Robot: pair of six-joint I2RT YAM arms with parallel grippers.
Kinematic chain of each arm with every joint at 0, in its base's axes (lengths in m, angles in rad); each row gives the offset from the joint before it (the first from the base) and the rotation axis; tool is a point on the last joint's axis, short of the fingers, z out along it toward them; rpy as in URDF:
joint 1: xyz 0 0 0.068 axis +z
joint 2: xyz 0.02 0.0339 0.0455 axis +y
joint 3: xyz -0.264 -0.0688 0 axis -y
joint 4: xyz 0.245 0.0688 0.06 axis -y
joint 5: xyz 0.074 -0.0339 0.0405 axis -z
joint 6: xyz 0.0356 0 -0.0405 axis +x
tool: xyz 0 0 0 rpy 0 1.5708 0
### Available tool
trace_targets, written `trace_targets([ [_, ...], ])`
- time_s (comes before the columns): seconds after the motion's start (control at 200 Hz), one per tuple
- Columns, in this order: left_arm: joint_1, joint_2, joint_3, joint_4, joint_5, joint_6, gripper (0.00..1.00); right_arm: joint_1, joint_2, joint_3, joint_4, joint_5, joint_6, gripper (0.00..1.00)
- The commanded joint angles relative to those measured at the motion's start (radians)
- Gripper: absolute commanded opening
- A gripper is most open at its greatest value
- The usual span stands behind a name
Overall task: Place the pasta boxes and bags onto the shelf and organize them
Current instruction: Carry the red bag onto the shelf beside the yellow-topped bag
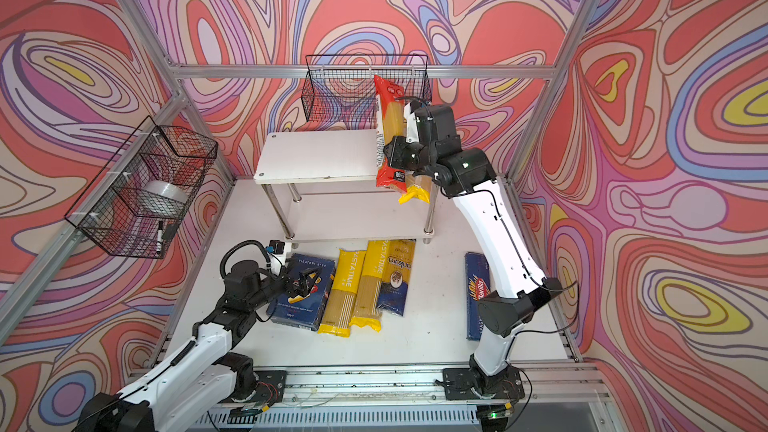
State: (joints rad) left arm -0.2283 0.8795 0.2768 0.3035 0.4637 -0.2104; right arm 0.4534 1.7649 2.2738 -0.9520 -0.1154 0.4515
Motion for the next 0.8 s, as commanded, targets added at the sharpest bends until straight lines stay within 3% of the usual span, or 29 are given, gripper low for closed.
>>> trace_targets([
  [0.0,-0.003,0.003,-0.002,0.023,0.006,0.008,1.0,0.005,-0.006,0.002,0.167,0.018,-0.006,0.0],
  [0.496,-0.003,-0.001,-0.002,0.023,0.005,0.005,1.0,0.004,-0.053,-0.131,0.233,0.121,0.0,0.0],
  [0.796,-0.002,-0.006,-0.002,0.018,-0.003,0.005,1.0,0.005,-0.061,-0.166,0.277,0.107,0.021,0.1],
])
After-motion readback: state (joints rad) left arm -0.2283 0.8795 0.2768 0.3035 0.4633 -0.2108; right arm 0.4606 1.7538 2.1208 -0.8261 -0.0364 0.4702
